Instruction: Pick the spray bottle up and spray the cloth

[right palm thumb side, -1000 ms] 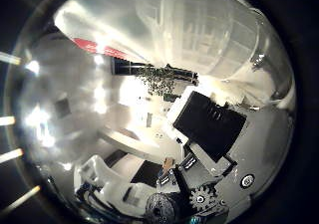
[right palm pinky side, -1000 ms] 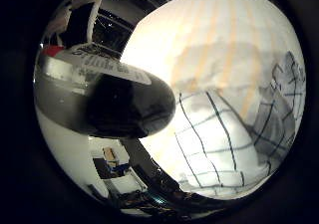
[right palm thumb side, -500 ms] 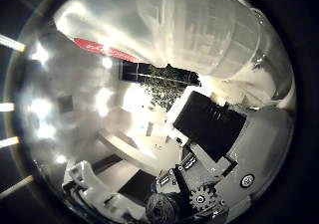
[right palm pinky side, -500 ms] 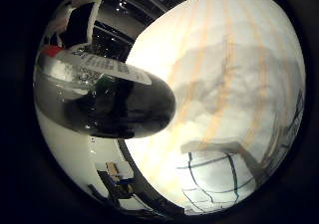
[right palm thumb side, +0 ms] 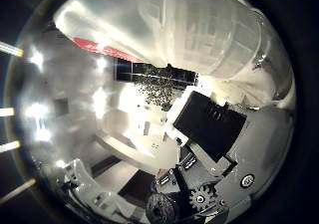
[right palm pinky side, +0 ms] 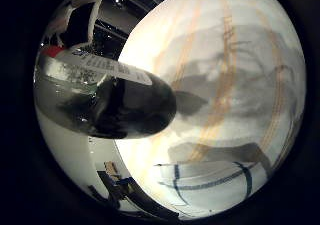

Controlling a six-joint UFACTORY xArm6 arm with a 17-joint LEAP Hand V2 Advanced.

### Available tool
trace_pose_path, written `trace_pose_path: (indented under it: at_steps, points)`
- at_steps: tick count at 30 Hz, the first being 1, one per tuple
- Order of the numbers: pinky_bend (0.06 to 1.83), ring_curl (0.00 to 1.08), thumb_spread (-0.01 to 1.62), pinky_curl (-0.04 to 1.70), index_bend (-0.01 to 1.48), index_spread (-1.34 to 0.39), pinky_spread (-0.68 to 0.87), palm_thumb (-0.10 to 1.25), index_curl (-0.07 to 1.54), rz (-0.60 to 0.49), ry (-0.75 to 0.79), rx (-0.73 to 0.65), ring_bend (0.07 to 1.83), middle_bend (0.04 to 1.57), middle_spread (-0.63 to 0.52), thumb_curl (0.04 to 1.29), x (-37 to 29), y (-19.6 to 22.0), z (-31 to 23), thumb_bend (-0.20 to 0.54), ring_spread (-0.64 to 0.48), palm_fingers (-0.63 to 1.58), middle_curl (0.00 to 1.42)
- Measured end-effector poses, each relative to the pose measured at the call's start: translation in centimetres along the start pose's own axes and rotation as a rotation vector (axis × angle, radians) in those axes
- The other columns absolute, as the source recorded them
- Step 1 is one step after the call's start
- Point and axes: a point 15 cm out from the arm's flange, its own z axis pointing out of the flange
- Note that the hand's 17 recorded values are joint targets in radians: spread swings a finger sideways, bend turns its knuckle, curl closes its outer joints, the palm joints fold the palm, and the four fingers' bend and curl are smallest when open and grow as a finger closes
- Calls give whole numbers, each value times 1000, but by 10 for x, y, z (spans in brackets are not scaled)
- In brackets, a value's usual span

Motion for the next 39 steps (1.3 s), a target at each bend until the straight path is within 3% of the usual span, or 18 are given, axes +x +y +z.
trace_pose_path:
  at_steps: [7, 11, 21, 25, 28, 29, 31, 37, 39]
  points:
    - [1004, 558, 827, 1228, 1124, -181, -204, 986, 731, 6, 5, -3, 1456, 1341, -57, 858, 7, 2, -2, -25, -146, 1214, 573]
    - [998, 549, 779, 1171, 1035, -196, -222, 919, 710, 4, 3, -8, 1447, 1324, -64, 817, 5, 3, 0, -45, -144, 1186, 566]
    - [1015, 494, 690, 877, 490, -295, -371, 832, 688, -9, 6, -37, 1315, 1087, -88, 710, 3, 11, 5, -36, -148, 1031, 519]
    - [1035, 477, 800, 813, 226, -338, -416, 826, 659, -17, 17, -63, 1243, 893, -98, 661, 4, 18, 8, -29, -128, 728, 485]
    - [936, 448, 897, 787, 240, -362, -354, 805, 653, -23, 24, -77, 1145, 817, -92, 620, 5, 21, 8, -29, -148, 516, 469]
    - [852, 436, 925, 783, 276, -363, -285, 794, 657, -24, 25, -80, 1098, 784, -87, 605, 6, 21, 9, -29, -138, 374, 461]
    - [784, 397, 960, 748, 297, -364, -146, 773, 630, -30, 30, -90, 1023, 722, -78, 578, 7, 23, 8, -29, -116, 298, 436]
    - [636, 340, 994, 646, 309, -331, 240, 754, 566, -34, 31, -98, 888, 615, -51, 527, 7, 24, 7, -26, -64, 235, 396]
    - [608, 332, 997, 623, 300, -323, 293, 754, 552, -39, 34, -102, 864, 600, -50, 521, 7, 24, 5, -25, -55, 228, 391]
